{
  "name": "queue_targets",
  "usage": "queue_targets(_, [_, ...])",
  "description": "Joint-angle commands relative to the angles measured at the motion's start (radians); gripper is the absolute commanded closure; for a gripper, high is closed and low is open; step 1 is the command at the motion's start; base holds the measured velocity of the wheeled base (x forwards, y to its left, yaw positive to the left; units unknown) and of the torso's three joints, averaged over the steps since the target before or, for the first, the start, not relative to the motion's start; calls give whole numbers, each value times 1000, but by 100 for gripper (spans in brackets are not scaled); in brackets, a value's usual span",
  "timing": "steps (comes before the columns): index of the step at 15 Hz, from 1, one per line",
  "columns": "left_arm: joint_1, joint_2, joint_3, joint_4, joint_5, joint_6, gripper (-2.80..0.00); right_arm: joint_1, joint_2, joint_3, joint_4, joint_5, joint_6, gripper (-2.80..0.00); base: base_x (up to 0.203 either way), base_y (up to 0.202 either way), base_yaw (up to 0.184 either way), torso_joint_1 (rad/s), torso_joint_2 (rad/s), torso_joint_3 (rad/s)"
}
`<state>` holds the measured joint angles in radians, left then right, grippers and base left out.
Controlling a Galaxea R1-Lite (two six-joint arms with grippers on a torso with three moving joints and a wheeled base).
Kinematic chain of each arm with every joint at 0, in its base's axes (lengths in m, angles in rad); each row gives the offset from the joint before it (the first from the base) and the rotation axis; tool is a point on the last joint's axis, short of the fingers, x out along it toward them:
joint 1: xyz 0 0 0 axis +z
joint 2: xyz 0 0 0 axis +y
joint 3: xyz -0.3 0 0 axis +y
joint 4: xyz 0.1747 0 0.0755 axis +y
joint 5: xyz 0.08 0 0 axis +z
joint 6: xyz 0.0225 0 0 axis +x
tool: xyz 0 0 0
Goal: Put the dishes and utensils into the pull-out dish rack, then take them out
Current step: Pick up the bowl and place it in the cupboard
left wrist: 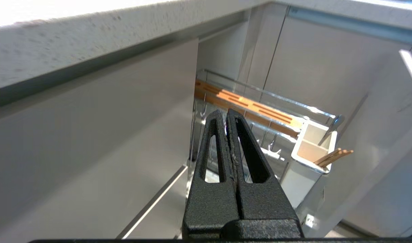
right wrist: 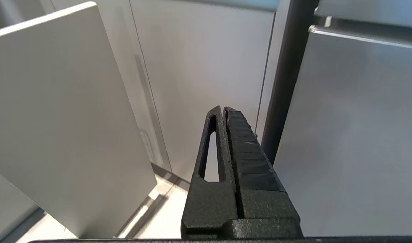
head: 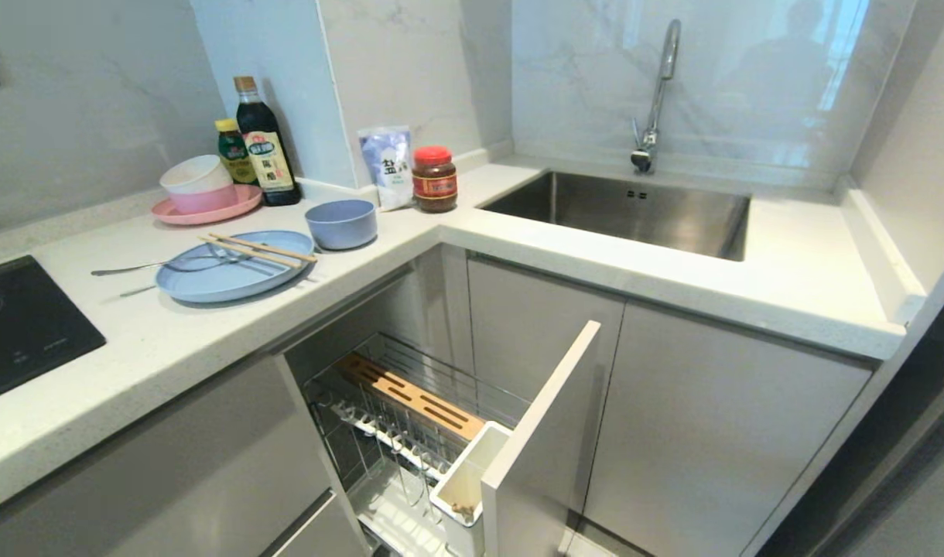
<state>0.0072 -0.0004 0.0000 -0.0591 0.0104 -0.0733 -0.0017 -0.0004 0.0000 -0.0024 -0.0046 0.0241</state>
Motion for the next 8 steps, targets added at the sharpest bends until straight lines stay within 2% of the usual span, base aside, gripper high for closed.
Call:
queue_targets(1, [0,2,26,-1,0,0,0,0,-4,2,-1,0,0,0,0,0,0,2,2,-193])
queue_targets(8, [0,2,26,-1,0,-3,0,0,-4,2,-1,0,0,0,0,0,0,5,4,-198])
